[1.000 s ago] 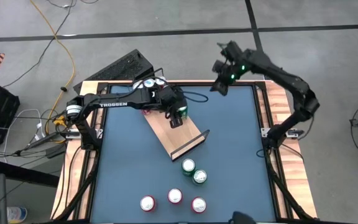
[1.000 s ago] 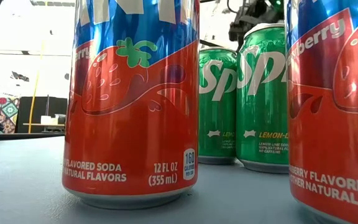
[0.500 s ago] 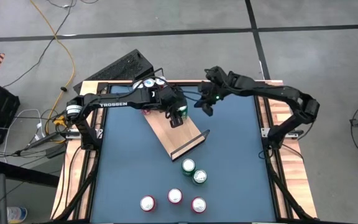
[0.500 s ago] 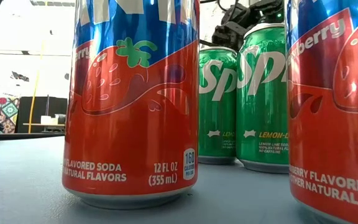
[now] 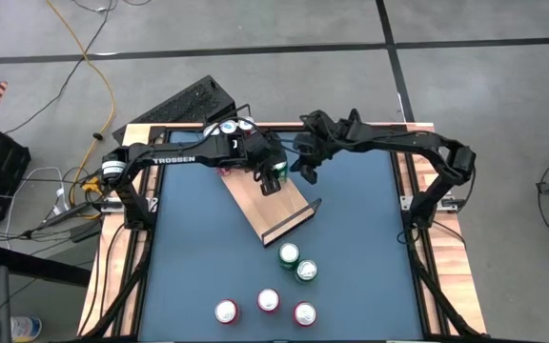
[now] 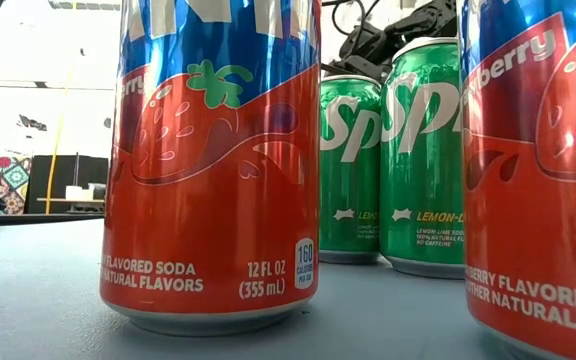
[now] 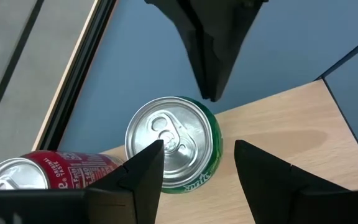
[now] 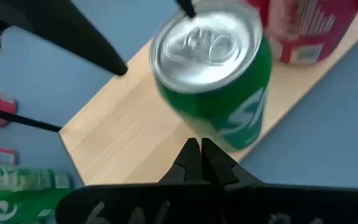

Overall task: Place canned beverage on shelf
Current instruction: Put the bottom green soda can on the shelf

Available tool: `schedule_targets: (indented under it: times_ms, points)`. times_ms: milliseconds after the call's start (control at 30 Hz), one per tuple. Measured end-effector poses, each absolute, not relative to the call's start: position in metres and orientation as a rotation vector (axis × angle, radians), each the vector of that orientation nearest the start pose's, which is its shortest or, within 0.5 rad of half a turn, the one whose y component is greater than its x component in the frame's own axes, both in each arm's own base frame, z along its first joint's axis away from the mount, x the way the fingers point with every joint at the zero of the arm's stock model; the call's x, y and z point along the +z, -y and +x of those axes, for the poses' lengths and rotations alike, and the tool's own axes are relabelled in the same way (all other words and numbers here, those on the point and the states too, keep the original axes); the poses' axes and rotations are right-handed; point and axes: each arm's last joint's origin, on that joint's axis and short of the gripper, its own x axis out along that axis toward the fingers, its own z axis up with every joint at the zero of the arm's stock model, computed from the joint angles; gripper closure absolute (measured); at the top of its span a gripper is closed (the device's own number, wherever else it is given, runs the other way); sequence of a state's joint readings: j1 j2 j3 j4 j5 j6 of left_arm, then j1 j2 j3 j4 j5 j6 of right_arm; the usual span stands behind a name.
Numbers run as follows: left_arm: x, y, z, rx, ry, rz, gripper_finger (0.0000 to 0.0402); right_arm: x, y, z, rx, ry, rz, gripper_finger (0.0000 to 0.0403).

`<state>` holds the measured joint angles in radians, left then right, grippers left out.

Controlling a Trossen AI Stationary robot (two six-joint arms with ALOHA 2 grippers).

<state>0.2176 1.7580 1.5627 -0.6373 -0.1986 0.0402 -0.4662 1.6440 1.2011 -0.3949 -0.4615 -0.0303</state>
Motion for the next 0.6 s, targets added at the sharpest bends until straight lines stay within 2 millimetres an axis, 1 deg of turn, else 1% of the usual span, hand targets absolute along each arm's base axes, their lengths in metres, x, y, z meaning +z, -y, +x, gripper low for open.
schedule_targets:
  times_ms: [267,433,533,600]
  points:
    - [0.303,-0.089,0.375,0.375,-0.846,0.029,0.0219,0.253,0.154,0.321,-0.029,-0.659,0.304,0.0403]
    - [0.303,-0.089,0.376,0.375,-0.846,0.029,0.0219,0.255,0.159,0.321,-0.050,-0.633,0.292,0.0403]
    - [0.303,-0.089,0.376,0.379,-0.840,0.026,0.0219,0.256,0.162,0.321,-0.095,-0.622,0.276,0.0403]
    - [0.309,-0.088,0.373,0.380,-0.866,0.019,0.0219,0.256,0.163,0.321,-0.101,-0.617,0.287,0.0403]
